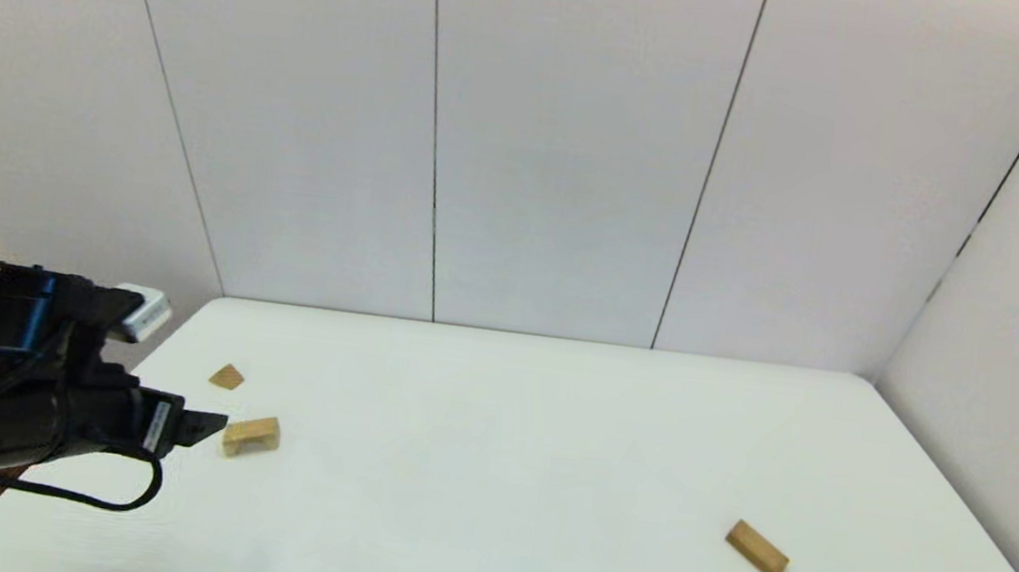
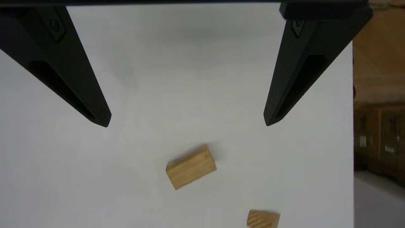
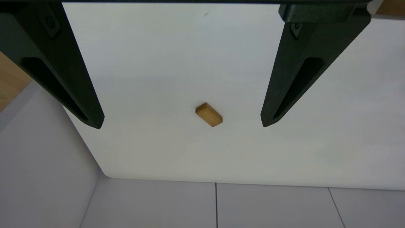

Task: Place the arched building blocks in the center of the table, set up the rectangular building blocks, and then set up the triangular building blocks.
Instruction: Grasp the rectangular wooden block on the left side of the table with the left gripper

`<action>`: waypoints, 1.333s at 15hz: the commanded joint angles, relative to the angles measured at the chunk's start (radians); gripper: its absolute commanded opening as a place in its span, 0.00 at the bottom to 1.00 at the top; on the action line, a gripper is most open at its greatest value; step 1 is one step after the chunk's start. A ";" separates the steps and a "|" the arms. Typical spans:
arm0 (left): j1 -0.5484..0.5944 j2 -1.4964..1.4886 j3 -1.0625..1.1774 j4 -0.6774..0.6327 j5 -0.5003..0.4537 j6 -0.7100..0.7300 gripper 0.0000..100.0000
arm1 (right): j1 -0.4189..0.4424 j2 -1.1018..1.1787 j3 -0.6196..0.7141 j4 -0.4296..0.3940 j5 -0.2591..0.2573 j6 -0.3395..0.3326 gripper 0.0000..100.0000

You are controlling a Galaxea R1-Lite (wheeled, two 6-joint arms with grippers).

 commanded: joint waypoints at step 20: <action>0.072 0.444 -0.568 0.558 -0.222 0.771 1.00 | 0.000 0.000 0.000 0.000 0.000 0.000 1.00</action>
